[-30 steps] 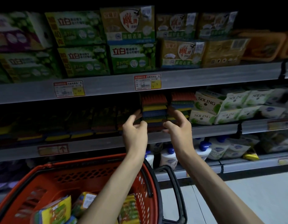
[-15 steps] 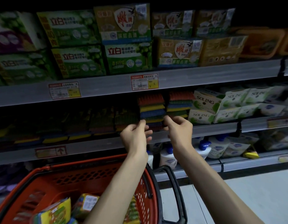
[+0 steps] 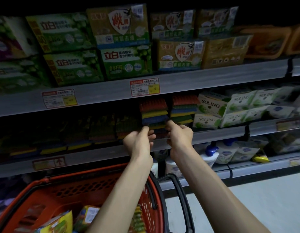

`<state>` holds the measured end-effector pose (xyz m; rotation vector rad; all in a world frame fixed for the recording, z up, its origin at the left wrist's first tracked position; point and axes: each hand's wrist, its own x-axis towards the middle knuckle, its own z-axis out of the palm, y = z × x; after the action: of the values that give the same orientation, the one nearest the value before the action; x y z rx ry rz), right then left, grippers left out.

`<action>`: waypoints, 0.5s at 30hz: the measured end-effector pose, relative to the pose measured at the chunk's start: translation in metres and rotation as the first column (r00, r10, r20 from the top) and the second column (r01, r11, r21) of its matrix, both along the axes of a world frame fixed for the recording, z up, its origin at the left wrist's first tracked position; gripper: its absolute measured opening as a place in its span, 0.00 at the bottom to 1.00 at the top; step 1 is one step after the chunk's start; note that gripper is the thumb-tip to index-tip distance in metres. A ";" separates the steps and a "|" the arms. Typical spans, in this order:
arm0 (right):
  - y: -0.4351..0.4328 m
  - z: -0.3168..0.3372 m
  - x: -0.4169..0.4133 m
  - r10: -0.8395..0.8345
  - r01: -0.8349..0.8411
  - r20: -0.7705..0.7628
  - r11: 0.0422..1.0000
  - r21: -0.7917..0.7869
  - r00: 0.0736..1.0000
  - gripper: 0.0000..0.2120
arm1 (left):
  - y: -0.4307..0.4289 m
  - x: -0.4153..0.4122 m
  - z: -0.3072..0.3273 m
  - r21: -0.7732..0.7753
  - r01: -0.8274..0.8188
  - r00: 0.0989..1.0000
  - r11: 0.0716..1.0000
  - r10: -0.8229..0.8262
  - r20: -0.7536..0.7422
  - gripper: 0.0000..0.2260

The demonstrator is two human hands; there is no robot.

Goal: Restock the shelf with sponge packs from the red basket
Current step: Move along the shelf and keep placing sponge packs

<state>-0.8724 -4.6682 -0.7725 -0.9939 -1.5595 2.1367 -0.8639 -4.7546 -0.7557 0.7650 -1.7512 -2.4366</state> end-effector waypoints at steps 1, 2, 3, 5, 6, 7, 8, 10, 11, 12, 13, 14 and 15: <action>0.000 0.000 0.000 0.003 -0.003 0.001 1.000 -0.008 1.000 0.11 | 0.001 0.000 0.000 0.004 0.004 1.000 1.000 -0.004 0.001 0.06; 0.001 -0.001 -0.001 0.005 -0.005 0.001 1.000 -0.018 1.000 0.10 | 0.001 0.000 0.001 0.007 0.008 1.000 1.000 -0.008 0.000 0.05; 0.002 -0.002 -0.002 0.007 -0.007 -0.004 1.000 -0.028 1.000 0.10 | 0.002 -0.001 0.001 0.009 0.010 1.000 1.000 -0.010 -0.003 0.05; 0.003 -0.004 -0.002 0.011 -0.011 -0.011 0.998 -0.057 1.000 0.14 | 0.003 -0.002 0.002 0.009 0.015 1.000 1.000 -0.015 -0.010 0.06; 0.004 -0.005 -0.003 0.011 -0.012 -0.014 0.997 -0.074 1.000 0.19 | 0.003 -0.002 0.003 0.010 0.018 1.000 1.000 -0.018 -0.014 0.07; 0.005 -0.006 -0.004 0.013 -0.014 -0.013 0.997 -0.080 1.000 0.23 | 0.004 -0.003 0.004 0.013 0.022 1.000 1.000 -0.021 -0.018 0.09; 0.006 -0.006 -0.004 0.014 -0.015 -0.010 0.997 -0.073 1.000 0.23 | 0.005 -0.004 0.005 0.014 0.026 0.999 1.000 -0.026 -0.021 0.09; 0.007 -0.007 -0.006 0.017 -0.017 -0.004 0.998 -0.066 1.000 0.19 | 0.005 -0.004 0.005 0.013 0.029 0.999 1.000 -0.028 -0.020 0.09; 0.008 -0.007 -0.006 0.017 -0.017 -0.003 0.998 -0.068 1.000 0.17 | 0.006 -0.005 0.005 0.012 0.027 0.999 1.000 -0.027 -0.018 0.09; 0.009 -0.008 -0.006 0.018 -0.018 -0.002 0.997 -0.071 1.000 0.16 | 0.005 -0.005 0.004 0.010 0.026 1.000 1.000 -0.025 -0.017 0.09; 0.009 -0.008 -0.005 0.020 -0.020 -0.001 0.997 -0.073 1.000 0.13 | 0.005 -0.005 0.003 0.009 0.025 1.000 1.000 -0.024 -0.016 0.09; 0.009 -0.006 -0.004 0.024 -0.024 -0.004 0.997 -0.080 1.000 0.11 | 0.006 -0.005 0.002 0.008 0.024 1.000 1.000 -0.024 -0.016 0.09; 0.009 -0.004 -0.002 0.026 -0.027 -0.011 0.995 -0.094 1.000 0.09 | 0.006 -0.005 0.001 0.008 0.024 1.000 1.000 -0.024 -0.016 0.08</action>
<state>-0.8746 -4.6588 -0.7766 -0.9959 -1.4872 2.2486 -0.8688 -4.7490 -0.7543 0.7279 -1.7566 -2.4596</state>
